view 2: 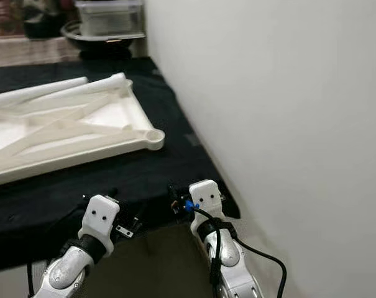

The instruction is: Building children table

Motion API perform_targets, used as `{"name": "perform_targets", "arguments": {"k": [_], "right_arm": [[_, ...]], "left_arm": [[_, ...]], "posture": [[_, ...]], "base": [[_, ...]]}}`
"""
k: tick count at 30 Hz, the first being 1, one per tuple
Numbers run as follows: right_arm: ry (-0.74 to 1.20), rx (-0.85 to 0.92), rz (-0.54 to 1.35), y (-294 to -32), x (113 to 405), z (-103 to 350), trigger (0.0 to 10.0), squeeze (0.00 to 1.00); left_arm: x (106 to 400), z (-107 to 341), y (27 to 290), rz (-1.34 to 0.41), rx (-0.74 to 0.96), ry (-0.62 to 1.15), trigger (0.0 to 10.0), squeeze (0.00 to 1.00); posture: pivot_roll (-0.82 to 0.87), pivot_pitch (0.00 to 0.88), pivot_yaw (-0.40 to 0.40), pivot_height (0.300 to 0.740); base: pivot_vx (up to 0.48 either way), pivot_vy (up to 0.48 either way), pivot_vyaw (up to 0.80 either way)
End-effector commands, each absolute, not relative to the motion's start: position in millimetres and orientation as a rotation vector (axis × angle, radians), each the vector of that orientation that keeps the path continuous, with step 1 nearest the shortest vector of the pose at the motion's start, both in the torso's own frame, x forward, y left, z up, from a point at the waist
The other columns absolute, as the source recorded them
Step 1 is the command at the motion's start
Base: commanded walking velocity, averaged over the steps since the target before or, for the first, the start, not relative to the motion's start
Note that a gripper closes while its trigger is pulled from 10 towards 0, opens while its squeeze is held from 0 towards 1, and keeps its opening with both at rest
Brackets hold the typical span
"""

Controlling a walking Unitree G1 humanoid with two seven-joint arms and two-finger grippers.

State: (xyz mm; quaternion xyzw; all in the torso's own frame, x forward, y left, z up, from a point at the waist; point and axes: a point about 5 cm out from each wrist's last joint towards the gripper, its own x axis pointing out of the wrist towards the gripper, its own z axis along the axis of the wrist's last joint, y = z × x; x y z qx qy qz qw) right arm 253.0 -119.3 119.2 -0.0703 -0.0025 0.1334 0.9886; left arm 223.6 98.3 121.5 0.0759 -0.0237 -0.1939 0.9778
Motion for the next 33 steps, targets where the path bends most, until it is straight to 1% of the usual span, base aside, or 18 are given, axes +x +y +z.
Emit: {"name": "perform_targets", "arguments": {"k": [1, 17, 27, 33], "right_arm": [[0.019, -0.149, 0.257, -122.7, 252.4, 114.0, 10.0, 0.00], [0.030, -0.146, 0.247, -123.1, 253.8, 113.5, 10.0, 0.00], [0.039, -0.153, 0.238, -124.7, 254.1, 113.0, 10.0, 0.00], [0.041, -0.133, 0.240, -125.2, 254.7, 113.0, 10.0, 0.00]], "left_arm": [[222.4, 117.0, 98.1, -0.392, 0.152, -0.033, 10.0, 0.00], [223.3, 117.7, 98.5, -0.389, 0.159, -0.038, 10.0, 0.00], [224.4, 118.0, 97.3, -0.394, 0.156, -0.035, 10.0, 0.00], [224.2, 118.4, 96.5, -0.396, 0.160, -0.036, 10.0, 0.00]], "posture": [[0.04, 0.021, -0.039, 0.740], [0.04, 0.036, -0.038, 0.740], [0.03, 0.038, -0.035, 0.740], [0.02, 0.044, -0.033, 0.740]], "base": [[-0.480, 0.000, 0.00], [-0.480, 0.000, 0.00], [-0.024, 0.000, 0.00], [0.000, 0.000, -0.79]]}}
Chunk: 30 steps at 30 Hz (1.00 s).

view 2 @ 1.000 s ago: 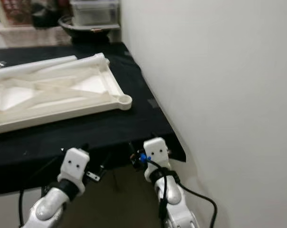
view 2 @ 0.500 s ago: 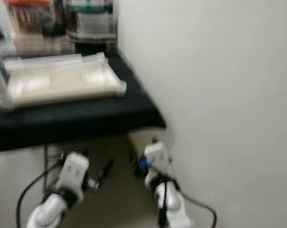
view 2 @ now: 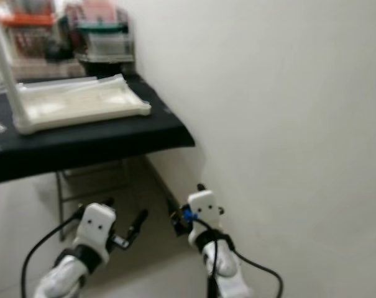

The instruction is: Building children table

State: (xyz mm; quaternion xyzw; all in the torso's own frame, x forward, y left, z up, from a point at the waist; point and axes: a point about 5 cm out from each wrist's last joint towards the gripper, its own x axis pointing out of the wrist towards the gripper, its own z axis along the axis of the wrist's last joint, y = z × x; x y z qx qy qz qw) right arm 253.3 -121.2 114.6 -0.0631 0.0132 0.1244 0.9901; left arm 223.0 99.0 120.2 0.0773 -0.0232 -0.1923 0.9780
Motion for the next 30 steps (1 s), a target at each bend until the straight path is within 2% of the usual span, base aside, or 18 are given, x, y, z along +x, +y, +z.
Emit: {"name": "perform_targets", "arguments": {"k": [1, 22, 30], "right_arm": [[0.043, -0.138, 0.243, -124.9, 254.6, 112.7, 10.0, 0.00], [0.055, -0.159, 0.264, -121.6, 253.4, 111.6, 10.0, 0.00], [0.066, -0.155, 0.266, -120.7, 253.2, 109.6, 10.0, 0.00]], "left_arm": [[224.1, 118.4, 96.4, -0.397, 0.158, -0.036, 10.0, 0.00], [224.5, 117.3, 97.8, -0.393, 0.137, -0.025, 10.0, 0.00], [224.1, 115.2, 97.2, -0.402, 0.144, -0.013, 10.0, 0.00]], "posture": [[0.02, 0.048, -0.037, 0.740], [0.02, 0.049, -0.026, 0.740], [0.02, 0.039, -0.026, 0.740]], "base": [[0.000, 0.000, -0.79], [0.000, 0.000, -0.79], [0.000, 0.000, -0.06]]}}
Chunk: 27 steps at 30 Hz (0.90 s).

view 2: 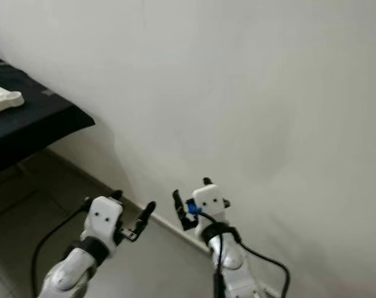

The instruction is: Building children table

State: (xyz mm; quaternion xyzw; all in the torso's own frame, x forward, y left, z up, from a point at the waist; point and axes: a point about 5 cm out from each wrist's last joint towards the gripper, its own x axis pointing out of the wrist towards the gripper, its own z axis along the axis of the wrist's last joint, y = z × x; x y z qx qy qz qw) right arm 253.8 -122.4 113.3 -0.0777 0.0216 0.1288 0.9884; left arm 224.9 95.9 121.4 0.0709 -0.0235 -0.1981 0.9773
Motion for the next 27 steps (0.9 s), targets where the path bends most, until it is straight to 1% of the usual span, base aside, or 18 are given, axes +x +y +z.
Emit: {"name": "perform_targets", "arguments": {"k": [1, 8, 27], "right_arm": [[0.068, -0.154, 0.265, -120.7, 253.1, 109.1, 10.0, 0.00], [0.076, -0.151, 0.260, -121.5, 253.2, 108.1, 10.0, 0.00], [0.070, -0.139, 0.258, -121.4, 252.4, 109.7, 10.0, 0.00]], "left_arm": [[224.1, 114.9, 97.2, -0.403, 0.145, -0.012, 10.0, 0.00], [224.3, 114.4, 96.7, -0.409, 0.147, -0.009, 10.0, 0.00], [223.0, 115.5, 96.6, -0.416, 0.142, -0.016, 10.0, 0.00]], "posture": [[0.02, 0.037, -0.024, 0.740], [0.02, 0.034, -0.025, 0.740], [0.01, 0.047, -0.011, 0.740]], "base": [[0.000, 0.000, 0.00], [0.000, 0.000, 0.00], [0.000, 0.000, -0.80]]}}
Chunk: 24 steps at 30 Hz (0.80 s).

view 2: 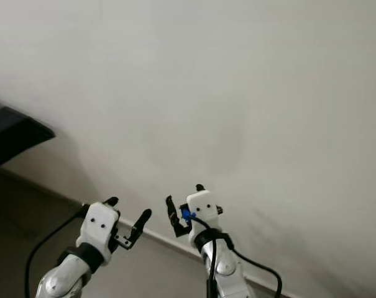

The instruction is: Building children table

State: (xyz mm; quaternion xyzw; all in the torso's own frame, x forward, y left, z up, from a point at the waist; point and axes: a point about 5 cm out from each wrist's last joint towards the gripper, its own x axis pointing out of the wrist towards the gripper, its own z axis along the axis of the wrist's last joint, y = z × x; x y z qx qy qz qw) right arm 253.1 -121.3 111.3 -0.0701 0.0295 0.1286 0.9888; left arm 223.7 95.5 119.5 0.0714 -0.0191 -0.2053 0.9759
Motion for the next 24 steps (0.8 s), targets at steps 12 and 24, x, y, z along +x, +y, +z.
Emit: {"name": "perform_targets", "arguments": {"k": [12, 24], "right_arm": [[0.035, -0.129, 0.414, -90.2, 240.7, 117.6, 10.0, 0.00], [0.060, -0.110, 0.361, -97.1, 246.3, 114.8, 10.0, 0.00]], "left_arm": [[224.0, 117.6, 98.5, -0.414, 0.136, -0.026, 10.0, 0.00], [225.5, 117.1, 98.5, -0.412, 0.134, -0.026, 10.0, 0.00]], "posture": [[0.00, 0.052, 0.000, 0.740], [0.00, 0.045, 0.001, 0.740]], "base": [[0.000, 0.000, -0.80], [0.000, 0.000, -0.80]]}}
